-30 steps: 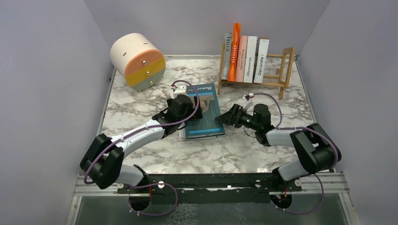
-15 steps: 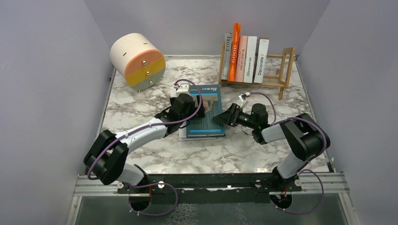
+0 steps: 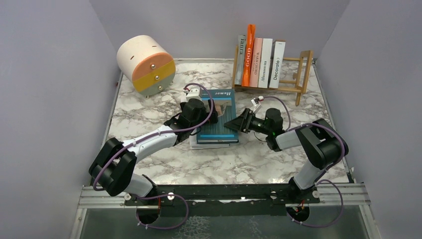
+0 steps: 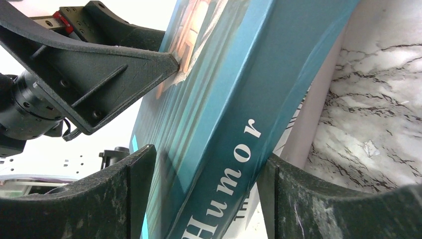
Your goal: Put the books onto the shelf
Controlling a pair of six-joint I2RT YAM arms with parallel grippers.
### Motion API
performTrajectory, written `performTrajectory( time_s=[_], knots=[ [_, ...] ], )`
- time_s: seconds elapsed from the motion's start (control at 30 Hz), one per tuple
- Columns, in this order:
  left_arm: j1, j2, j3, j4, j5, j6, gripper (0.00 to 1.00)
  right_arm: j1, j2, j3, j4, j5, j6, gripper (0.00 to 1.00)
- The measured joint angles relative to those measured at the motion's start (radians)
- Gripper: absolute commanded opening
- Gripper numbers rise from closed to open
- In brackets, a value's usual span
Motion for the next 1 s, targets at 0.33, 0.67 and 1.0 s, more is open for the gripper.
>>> performTrajectory(
  time_s=[0.33,0.67,1.0],
  knots=[
    [0.006,-0.029,-0.042,0.027,-0.015,-0.008,0.99,0.039,0.0,0.058,-0.102,0.013,-0.026,0.63],
    [0.013,-0.042,-0.066,0.054,-0.031,-0.018,0.99,0.054,0.0,0.112,-0.188,0.035,-0.051,0.6],
    [0.016,-0.039,-0.065,0.087,-0.034,-0.007,0.99,0.06,0.0,0.157,-0.253,0.055,-0.084,0.6]
  ],
)
